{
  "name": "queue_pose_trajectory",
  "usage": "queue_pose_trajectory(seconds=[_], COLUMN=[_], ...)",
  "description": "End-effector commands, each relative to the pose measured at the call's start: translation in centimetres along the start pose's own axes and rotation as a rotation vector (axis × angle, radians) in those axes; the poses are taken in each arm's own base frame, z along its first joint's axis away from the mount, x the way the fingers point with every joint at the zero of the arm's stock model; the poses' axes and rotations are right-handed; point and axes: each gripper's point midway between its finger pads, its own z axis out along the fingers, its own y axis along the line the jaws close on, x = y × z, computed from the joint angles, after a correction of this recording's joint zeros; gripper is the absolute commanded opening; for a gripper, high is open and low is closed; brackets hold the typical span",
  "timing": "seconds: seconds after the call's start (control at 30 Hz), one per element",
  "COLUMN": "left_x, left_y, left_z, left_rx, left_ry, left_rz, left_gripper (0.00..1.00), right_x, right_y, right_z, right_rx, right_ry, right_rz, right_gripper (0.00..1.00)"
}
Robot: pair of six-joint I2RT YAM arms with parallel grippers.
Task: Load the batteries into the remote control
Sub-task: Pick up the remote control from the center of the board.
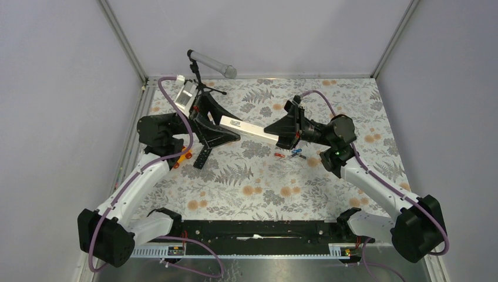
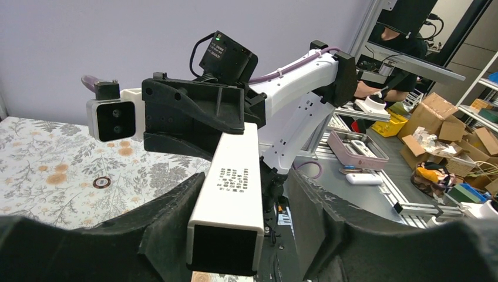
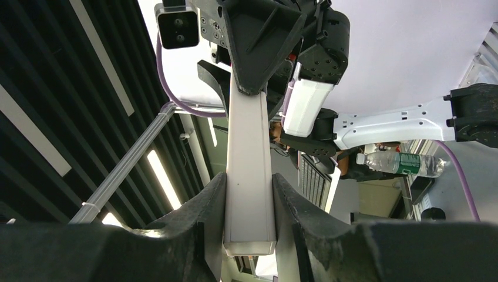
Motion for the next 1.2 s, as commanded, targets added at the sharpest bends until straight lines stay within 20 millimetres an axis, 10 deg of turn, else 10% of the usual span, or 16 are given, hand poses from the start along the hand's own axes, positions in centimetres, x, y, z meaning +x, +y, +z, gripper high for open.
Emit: queue_pose_trajectory(seconds=[0.0, 0.6, 0.73, 1.0, 1.17], left_x=[-0.5, -1.2, -1.3, -0.8, -0.7], left_y=[-0.7, -1.7, -1.6, -0.5, 0.1], left_z=[0.0, 0.1, 0.1, 0.0, -0.1], left_rx=[-0.002, 0.050, 0.047, -0.005, -0.043], left_ry=[-0.035, -0.078, -0.078, -0.043, -0.053], left_rz=[0.077, 0.078, 0.085, 0.073, 0.061], left_gripper=[0.59, 0.39, 0.07, 0.00, 0.00], right_x=[0.6, 0.7, 0.4, -1.4, -0.9], right_y=[1.7, 1.3, 0.7, -0.3, 1.5], right_z=[-0.2, -0.4, -0.2, 0.2, 0.7], right_rx=[-0.077, -0.083, -0.059, -0.033, -0.109], right_ry=[0.019, 0.022, 0.020, -0.077, -0.065], right_rz=[-0.027, -0.032, -0.050, -0.267, -0.343], right_gripper=[0.00, 0.00, 0.04, 0.72, 0.78])
